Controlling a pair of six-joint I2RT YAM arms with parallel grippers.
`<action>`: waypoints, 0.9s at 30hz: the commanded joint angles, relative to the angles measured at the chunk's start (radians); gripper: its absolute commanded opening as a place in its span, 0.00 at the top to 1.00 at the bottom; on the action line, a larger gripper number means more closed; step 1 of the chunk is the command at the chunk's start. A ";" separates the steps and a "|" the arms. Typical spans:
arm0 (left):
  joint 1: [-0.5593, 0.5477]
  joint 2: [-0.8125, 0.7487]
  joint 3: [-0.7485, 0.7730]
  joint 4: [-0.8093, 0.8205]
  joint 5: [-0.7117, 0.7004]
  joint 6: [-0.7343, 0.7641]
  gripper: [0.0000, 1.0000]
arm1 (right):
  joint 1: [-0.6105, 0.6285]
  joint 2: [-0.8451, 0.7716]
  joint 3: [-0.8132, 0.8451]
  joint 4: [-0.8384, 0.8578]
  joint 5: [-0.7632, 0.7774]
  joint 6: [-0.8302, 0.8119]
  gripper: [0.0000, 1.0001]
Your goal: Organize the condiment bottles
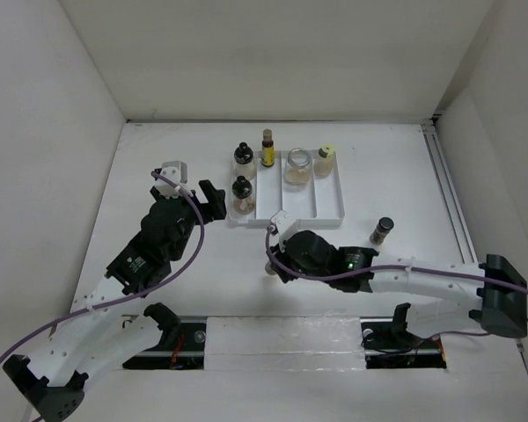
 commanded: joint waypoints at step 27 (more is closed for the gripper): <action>0.002 -0.006 0.031 0.032 0.027 0.011 0.21 | -0.803 0.458 0.394 0.254 0.041 -0.010 0.60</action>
